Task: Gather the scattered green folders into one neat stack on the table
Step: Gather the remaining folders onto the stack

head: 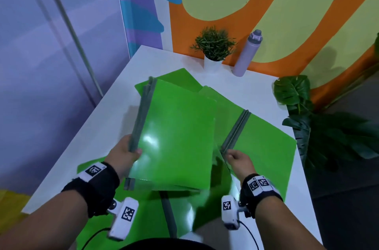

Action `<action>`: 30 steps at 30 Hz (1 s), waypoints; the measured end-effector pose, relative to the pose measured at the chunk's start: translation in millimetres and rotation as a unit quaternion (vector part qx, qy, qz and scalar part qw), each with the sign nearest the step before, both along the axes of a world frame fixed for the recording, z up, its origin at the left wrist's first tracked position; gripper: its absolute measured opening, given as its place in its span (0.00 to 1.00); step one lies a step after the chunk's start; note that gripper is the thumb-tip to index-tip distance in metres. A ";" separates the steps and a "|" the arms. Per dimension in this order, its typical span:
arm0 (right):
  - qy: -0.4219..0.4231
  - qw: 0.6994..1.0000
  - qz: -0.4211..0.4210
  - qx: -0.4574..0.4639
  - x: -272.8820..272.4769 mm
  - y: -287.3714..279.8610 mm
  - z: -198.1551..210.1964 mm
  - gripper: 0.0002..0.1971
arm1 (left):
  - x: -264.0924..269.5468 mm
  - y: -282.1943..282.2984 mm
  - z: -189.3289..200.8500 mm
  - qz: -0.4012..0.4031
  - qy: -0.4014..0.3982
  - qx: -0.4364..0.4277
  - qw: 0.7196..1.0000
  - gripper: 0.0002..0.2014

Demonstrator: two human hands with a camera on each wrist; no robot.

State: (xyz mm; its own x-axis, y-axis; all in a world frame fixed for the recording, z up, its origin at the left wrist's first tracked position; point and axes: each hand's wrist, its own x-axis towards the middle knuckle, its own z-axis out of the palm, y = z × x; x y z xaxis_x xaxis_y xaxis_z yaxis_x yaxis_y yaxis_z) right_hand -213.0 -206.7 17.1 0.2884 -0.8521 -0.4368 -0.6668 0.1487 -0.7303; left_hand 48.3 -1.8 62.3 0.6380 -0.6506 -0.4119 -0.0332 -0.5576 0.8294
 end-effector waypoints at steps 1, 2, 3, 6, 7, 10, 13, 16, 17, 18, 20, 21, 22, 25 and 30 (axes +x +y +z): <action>0.078 0.997 0.011 -0.016 -6.6 0.0 -9.1 0.17 | 4.2 2.6 -0.9 0.022 -0.032 0.000 0.999 0.13; 0.148 0.989 0.021 -0.015 -12.7 3.0 -17.7 0.20 | 7.6 5.0 0.8 0.042 -0.061 0.003 0.997 0.11; 0.203 0.979 0.031 -0.004 -17.6 8.9 -25.6 0.24 | 11.5 7.9 1.5 0.059 -0.079 0.005 0.995 0.11; 0.304 0.950 0.071 0.011 -21.4 33.0 -40.7 0.34 | 22.8 16.9 3.4 0.093 -0.092 0.016 0.991 0.11; 0.316 0.945 0.081 0.002 -21.2 39.7 -45.0 0.36 | 25.1 19.9 3.1 0.100 -0.091 0.020 0.991 0.10; 0.290 0.953 0.088 0.007 -18.7 49.7 -53.1 0.32 | 28.1 27.4 -0.3 0.109 -0.073 0.025 0.991 0.12; 0.209 0.976 0.054 0.006 -13.2 42.7 -37.1 0.21 | 29.3 31.0 -5.8 0.120 -0.062 0.022 0.991 0.12; 0.105 0.991 -0.025 -0.082 -8.8 23.3 4.1 0.15 | 34.6 29.5 -6.7 0.154 -0.072 0.012 0.985 0.13; 0.065 0.991 -0.058 -0.102 -8.9 15.4 19.9 0.15 | 38.5 28.2 -6.2 0.169 -0.086 0.004 0.982 0.15; 0.021 0.989 -0.091 -0.117 -9.1 6.4 34.9 0.16 | 42.2 26.8 -3.6 0.182 -0.101 -0.012 0.978 0.16; -0.055 0.976 -0.153 -0.144 -12.0 -14.0 60.1 0.17 | 50.5 24.2 5.5 0.203 -0.131 -0.042 0.969 0.18; -0.083 0.968 -0.177 -0.160 -14.1 -24.3 70.3 0.16 | 54.6 22.8 10.2 0.211 -0.145 -0.045 0.966 0.19; -0.110 0.959 -0.194 -0.177 -16.8 -33.3 79.4 0.15 | 57.3 21.9 15.4 0.215 -0.152 -0.045 0.964 0.19; -0.191 0.939 -0.214 -0.191 -20.4 -43.1 102.4 0.10 | 61.1 18.7 24.3 0.217 -0.161 -0.050 0.962 0.18; -0.284 0.938 -0.167 -0.109 -6.3 -20.5 120.0 0.13 | 55.8 9.1 13.5 0.181 -0.127 -0.085 0.972 0.16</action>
